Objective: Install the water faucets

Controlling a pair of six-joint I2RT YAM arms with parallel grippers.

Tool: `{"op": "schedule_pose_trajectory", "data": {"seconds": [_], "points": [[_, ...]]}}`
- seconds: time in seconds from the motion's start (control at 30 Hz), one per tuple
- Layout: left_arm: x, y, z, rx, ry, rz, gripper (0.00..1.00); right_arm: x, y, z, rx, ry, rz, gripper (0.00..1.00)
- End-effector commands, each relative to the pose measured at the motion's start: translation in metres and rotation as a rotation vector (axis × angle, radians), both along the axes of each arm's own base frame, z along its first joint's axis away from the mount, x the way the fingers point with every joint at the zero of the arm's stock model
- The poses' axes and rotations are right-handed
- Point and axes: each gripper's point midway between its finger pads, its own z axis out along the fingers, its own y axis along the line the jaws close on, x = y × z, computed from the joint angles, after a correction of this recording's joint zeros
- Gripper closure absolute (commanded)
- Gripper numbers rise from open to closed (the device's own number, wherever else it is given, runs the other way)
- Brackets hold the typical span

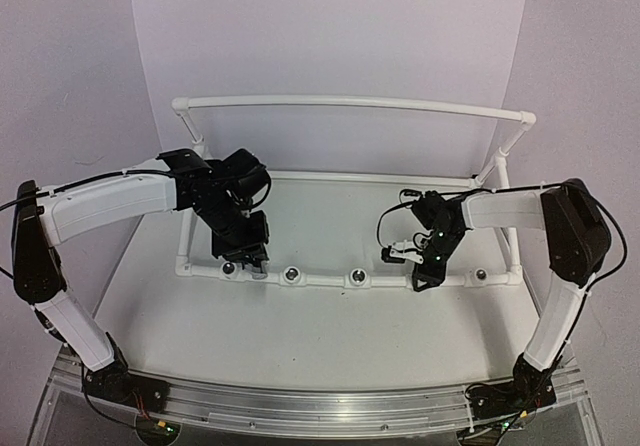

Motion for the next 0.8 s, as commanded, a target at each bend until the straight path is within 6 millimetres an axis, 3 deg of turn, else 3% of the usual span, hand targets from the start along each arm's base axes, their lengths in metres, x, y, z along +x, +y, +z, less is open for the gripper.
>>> {"op": "schedule_pose_trajectory", "data": {"seconds": [0.0, 0.23, 0.53, 0.63, 0.77], "points": [[0.002, -0.001, 0.010, -0.032, -0.026, -0.008, 1.00, -0.054, 0.017, -0.011, 0.022, 0.167, 0.035, 0.66], [-0.008, 0.012, 0.000, -0.006, -0.002, 0.018, 1.00, -0.079, 0.049, -0.016, 0.048, 0.187, 0.051, 0.75], [-0.018, 0.031, -0.011, 0.076, 0.021, 0.006, 1.00, -0.096, 0.092, -0.006, 0.119, 0.198, 0.031, 0.78], [-0.017, 0.038, -0.014, 0.112, -0.008, -0.026, 1.00, -0.107, 0.104, -0.002, 0.154, 0.226, 0.028, 0.63], [-0.015, 0.037, -0.016, 0.122, -0.037, -0.092, 1.00, -0.105, 0.111, 0.004, 0.190, 0.227, -0.014, 0.41]]}}
